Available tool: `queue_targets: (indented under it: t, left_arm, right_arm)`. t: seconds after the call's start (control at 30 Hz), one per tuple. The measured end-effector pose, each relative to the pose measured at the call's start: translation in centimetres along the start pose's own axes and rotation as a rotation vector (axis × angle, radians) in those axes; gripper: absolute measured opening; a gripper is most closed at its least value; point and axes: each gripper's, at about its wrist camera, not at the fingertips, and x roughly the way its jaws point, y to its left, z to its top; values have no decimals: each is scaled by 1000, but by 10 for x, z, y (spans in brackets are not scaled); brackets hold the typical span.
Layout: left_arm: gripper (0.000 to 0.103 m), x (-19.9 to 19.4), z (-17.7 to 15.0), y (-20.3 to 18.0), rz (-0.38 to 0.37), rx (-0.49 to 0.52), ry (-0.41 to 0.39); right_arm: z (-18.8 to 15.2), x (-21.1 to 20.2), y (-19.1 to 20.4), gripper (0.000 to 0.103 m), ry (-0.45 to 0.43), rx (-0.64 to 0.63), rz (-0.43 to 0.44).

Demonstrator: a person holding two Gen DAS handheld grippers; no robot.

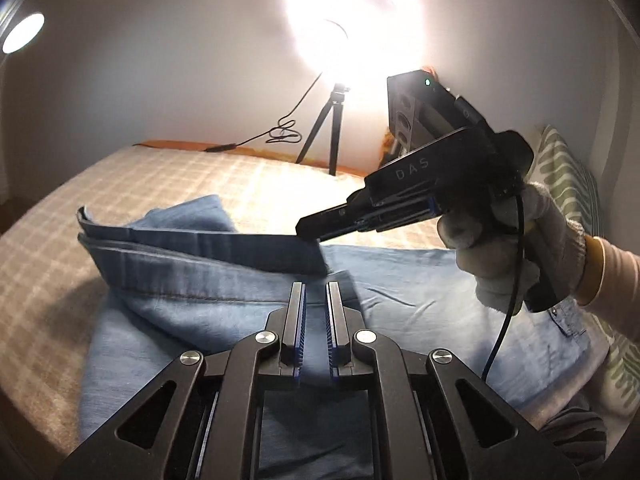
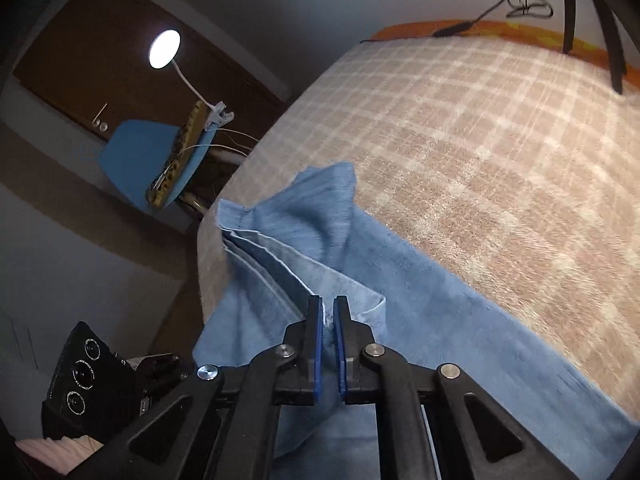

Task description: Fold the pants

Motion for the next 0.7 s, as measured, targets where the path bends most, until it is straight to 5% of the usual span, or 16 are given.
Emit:
queue_targets:
  t: [0.1, 0.17, 0.23, 0.27, 0.3, 0.43, 0.63, 0.7]
  left_arm:
    - [17, 1, 0, -2, -30, -6, 19]
    - [35, -1, -1, 1, -23, -5, 22]
    - [37, -1, -2, 8, -26, -28, 47]
    - [36, 0, -4, 10, -35, -45, 62]
    - [36, 0, -6, 8, -37, -54, 73]
    - [59, 4, -9, -21, -31, 60, 122]
    - [60, 40, -11, -53, 66, 194, 196]
    - [52, 50, -10, -45, 107, 173, 202]
  right_arm:
    - [-2, -9, 4, 2, -1, 24, 29]
    - [-5, -11, 12, 3, -1, 12, 42]
    - [-7, -13, 24, 11, -21, -52, -27]
    - [-7, -13, 21, 28, -17, -45, -61]
    - [-7, -13, 16, 33, -20, -27, -71]
    - [-11, -12, -12, 35, -31, 53, -91]
    - [-9, 0, -43, 40, -31, 133, -58]
    - [-7, 8, -48, 40, -16, 135, -55]
